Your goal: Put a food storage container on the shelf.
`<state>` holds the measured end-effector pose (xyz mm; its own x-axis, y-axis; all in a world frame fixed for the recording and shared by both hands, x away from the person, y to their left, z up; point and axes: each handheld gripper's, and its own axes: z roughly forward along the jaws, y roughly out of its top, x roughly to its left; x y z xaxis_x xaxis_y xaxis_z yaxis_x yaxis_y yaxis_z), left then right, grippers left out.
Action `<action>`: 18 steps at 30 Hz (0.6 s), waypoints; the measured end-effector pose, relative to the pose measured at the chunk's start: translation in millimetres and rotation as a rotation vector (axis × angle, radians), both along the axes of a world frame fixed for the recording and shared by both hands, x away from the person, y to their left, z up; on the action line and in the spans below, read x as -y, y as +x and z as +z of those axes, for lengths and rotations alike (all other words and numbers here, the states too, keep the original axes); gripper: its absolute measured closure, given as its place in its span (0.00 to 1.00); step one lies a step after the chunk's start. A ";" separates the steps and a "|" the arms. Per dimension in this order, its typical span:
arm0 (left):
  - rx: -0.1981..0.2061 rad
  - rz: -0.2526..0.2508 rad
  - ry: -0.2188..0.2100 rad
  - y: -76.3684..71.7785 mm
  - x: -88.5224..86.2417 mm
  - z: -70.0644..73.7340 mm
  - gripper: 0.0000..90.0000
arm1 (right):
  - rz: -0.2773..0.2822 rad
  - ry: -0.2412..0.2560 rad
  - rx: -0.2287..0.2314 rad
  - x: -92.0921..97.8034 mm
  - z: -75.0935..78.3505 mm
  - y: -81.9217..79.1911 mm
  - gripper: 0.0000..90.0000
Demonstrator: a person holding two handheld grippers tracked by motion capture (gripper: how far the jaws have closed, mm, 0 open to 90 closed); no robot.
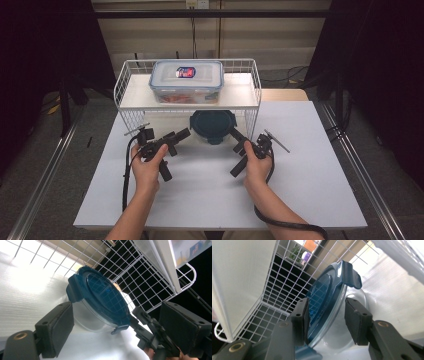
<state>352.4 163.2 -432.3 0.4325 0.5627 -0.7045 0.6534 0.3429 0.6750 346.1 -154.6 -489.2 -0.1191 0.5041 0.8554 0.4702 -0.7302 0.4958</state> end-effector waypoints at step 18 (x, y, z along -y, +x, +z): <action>-0.003 0.012 0.021 -1.1 -0.8 -0.2 0.16 | -0.014 0.071 -0.100 -5.2 2.3 11.1 0.79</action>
<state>351.3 164.0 -432.5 0.4237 0.5825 -0.6937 0.6511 0.3365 0.6803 357.2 -149.4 -486.9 -0.0246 0.4426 0.8964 0.5039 -0.7689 0.3935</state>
